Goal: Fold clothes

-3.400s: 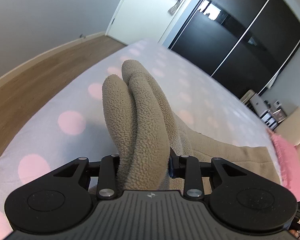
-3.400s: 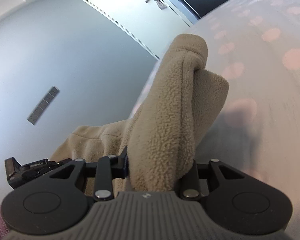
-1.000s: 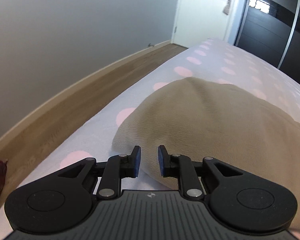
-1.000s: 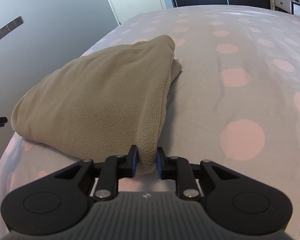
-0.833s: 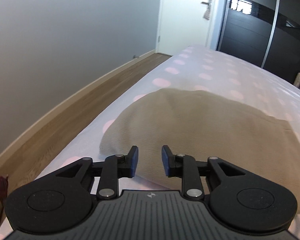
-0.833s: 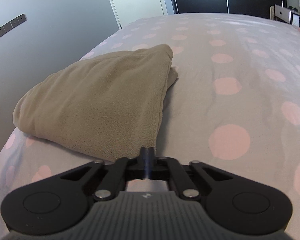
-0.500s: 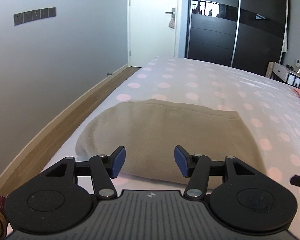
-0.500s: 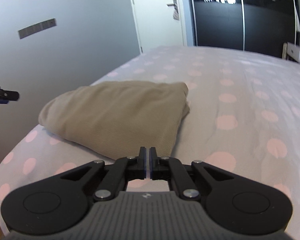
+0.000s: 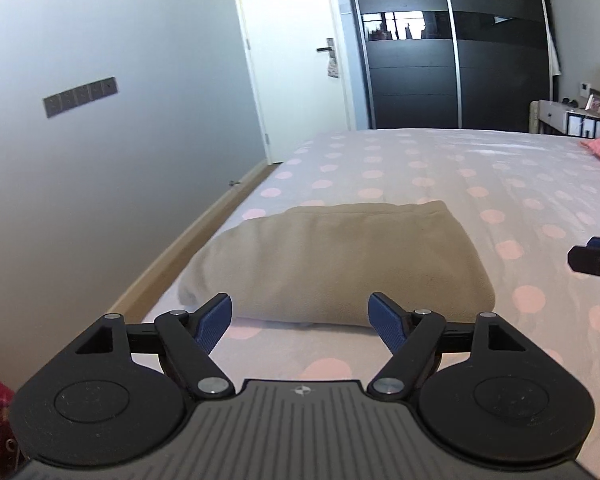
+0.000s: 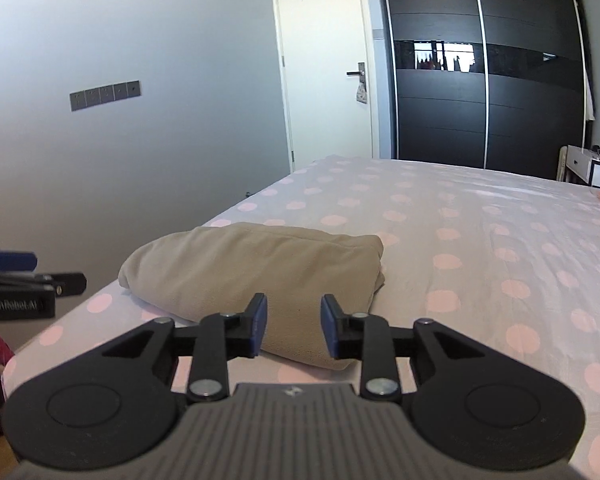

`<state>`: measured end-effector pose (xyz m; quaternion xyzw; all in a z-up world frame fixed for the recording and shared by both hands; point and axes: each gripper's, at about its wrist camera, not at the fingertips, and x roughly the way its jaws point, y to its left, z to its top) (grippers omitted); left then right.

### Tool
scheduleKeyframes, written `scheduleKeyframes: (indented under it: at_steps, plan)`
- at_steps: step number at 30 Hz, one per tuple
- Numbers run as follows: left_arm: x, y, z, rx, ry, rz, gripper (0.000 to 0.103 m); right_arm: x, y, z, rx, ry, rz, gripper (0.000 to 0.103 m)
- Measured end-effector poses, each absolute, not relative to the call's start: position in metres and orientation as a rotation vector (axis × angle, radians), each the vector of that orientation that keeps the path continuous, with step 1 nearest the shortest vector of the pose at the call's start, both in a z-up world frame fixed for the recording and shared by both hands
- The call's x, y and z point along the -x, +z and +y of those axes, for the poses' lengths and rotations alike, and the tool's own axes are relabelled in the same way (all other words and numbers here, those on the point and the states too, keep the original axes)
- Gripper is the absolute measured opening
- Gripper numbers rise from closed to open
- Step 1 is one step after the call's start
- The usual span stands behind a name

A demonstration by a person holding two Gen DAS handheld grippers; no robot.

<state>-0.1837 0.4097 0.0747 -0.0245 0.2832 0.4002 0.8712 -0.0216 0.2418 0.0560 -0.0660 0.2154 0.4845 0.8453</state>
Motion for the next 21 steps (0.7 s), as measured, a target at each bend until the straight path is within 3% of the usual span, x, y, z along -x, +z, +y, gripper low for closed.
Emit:
scheduleKeyframes:
  at_steps: [8,21]
  plan:
    - [0.202,0.053,0.381,0.127,0.865,0.582,0.075,0.044,0.051,0.227,0.122,0.953,0.429,0.058]
    - [0.216,0.021,0.379,0.185,0.938,0.663,0.075,0.062,0.014,0.227,0.162,0.951,0.494,0.070]
